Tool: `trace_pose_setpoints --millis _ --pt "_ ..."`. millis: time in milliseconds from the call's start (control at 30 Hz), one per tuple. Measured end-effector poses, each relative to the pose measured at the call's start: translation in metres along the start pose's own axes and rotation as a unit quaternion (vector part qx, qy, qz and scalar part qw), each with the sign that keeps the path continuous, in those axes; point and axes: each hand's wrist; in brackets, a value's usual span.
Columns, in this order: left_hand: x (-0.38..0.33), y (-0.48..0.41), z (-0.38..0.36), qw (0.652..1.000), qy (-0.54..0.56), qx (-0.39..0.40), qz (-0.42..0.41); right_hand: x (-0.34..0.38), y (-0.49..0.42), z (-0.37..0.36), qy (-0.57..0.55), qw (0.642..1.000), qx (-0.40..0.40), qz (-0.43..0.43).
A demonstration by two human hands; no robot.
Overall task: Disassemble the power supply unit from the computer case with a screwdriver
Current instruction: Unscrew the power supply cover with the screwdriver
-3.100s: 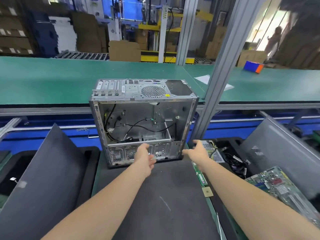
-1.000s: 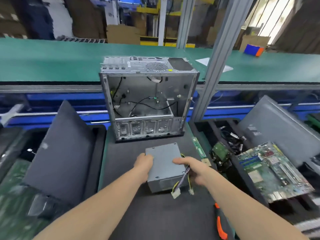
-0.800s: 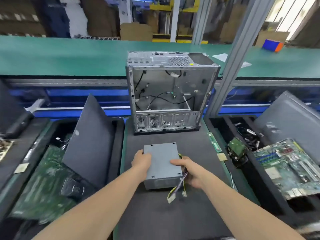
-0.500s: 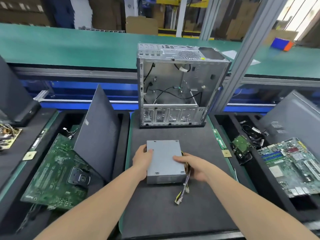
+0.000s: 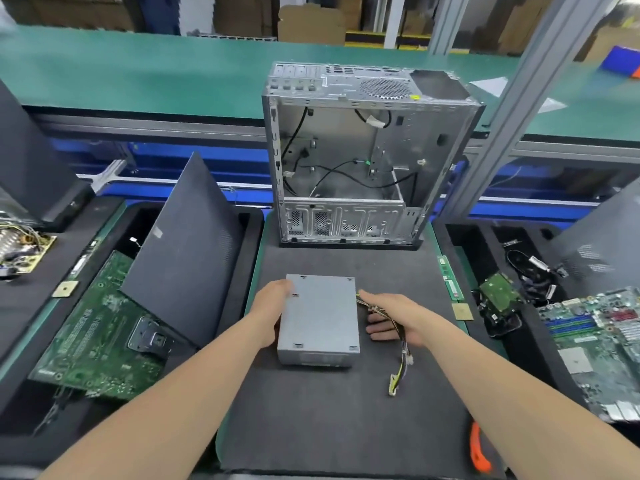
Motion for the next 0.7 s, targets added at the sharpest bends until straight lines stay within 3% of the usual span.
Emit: trace_pose_setpoints --millis 100,233,367,600,700 --pt "-0.006 -0.004 -0.004 0.996 0.061 0.001 0.062 0.006 -0.003 -0.003 0.020 0.999 0.025 -0.014" --pt "-0.004 -0.006 -0.007 0.993 0.095 0.001 0.063 0.005 -0.004 -0.002 0.070 0.996 0.052 -0.031" --pt "-0.005 -0.003 -0.004 0.996 0.076 0.007 0.056 0.008 0.001 0.000 0.105 0.989 0.084 -0.061" --pt "-0.005 -0.003 -0.011 0.999 0.037 0.017 0.029 0.014 -0.003 -0.014 0.105 0.984 0.138 -0.027" --pt "-0.004 -0.006 -0.016 1.000 0.015 -0.007 0.004 0.015 -0.003 -0.024 0.080 0.991 0.107 0.002"
Point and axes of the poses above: each hand's wrist, its own y-axis away from the middle knuckle, its own z-axis out of the back of the hand, x = y × z, and after that the axes turned 1 degree about -z, right-handed
